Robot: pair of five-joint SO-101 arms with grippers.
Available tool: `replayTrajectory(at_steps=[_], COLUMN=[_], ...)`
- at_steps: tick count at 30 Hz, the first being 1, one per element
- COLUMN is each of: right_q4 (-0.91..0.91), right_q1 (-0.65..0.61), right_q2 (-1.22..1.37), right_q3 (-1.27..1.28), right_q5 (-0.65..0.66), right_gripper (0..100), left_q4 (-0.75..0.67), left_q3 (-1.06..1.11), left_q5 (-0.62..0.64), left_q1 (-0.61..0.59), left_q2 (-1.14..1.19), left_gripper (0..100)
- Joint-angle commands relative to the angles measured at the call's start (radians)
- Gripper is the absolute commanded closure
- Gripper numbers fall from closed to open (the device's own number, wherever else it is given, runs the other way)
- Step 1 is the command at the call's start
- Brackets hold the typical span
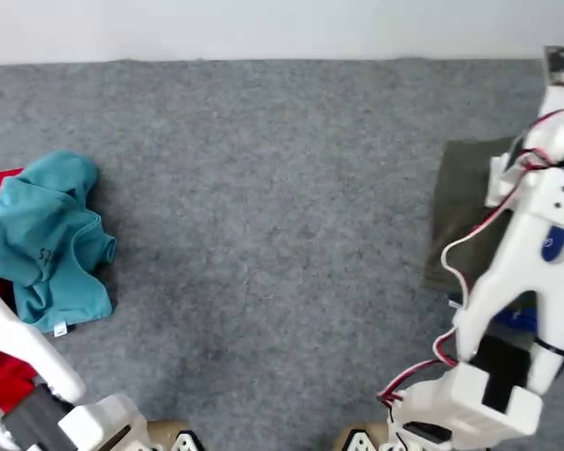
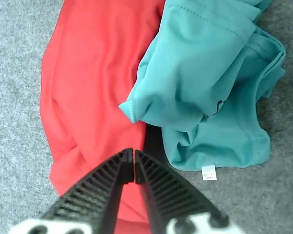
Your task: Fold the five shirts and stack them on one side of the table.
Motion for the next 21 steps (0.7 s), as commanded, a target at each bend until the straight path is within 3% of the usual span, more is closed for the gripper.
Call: replayTrajectory(at_steps=[1,19,21], right_q4=[-0.025,-0.375,-0.377], right_q1=[0.081,0.272,0.271], right_q2=[0.012,0.377,0.39], right_q3=[-0.02,-0.023,-0.026], right_q5=[0.049,0.292,0.308], right_gripper=[99.1,98.7,93.7], left_q4=[-0.017,-0.025,-0.026], left_q3=[-0.005,0.053,0.053], left_q5=[-0.011,-0.011,-0.011], left_q1=[0.003,0.005,0.005], left_q2=[-0.035,-0.035,-0.035], left_gripper=[98,98,98])
